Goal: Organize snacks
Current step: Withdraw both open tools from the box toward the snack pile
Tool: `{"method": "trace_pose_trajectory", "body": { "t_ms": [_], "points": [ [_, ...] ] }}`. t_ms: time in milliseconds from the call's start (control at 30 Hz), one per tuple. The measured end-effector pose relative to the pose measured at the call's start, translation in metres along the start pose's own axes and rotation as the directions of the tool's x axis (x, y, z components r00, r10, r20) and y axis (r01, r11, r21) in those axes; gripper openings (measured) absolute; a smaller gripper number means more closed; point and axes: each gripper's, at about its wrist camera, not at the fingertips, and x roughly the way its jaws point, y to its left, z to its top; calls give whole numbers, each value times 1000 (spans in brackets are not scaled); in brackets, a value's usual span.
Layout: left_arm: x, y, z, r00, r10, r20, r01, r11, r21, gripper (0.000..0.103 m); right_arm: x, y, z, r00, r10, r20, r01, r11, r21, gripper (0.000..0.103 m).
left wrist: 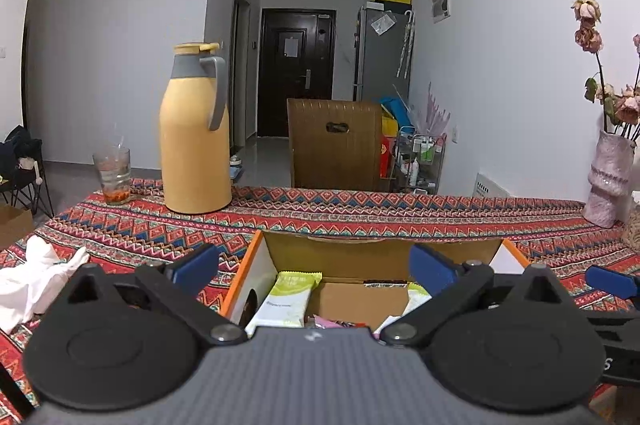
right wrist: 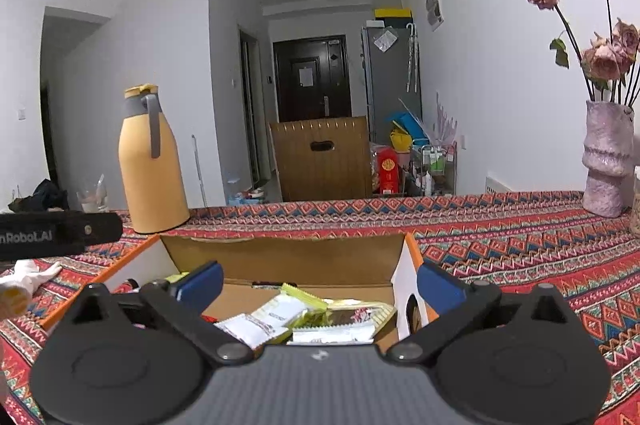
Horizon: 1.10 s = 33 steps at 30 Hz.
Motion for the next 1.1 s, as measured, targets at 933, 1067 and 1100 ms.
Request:
{"method": "trace_pose_trajectory", "body": {
  "t_ms": [933, 1067, 1100],
  "points": [
    [-77, 48, -76, 990, 4, -138, 3, 999, 49, 103, -107, 5, -58, 997, -41, -72, 37, 998, -52, 103],
    [-77, 50, -93, 986, 2, -169, 7, 999, 53, 103, -117, 4, -77, 991, -42, -131, 39, 999, -24, 103],
    [-76, 50, -97, 984, 1, -178, 9, 998, 54, 103, -119, 4, -81, 989, -44, -138, 41, 999, -20, 103]
  ]
}}
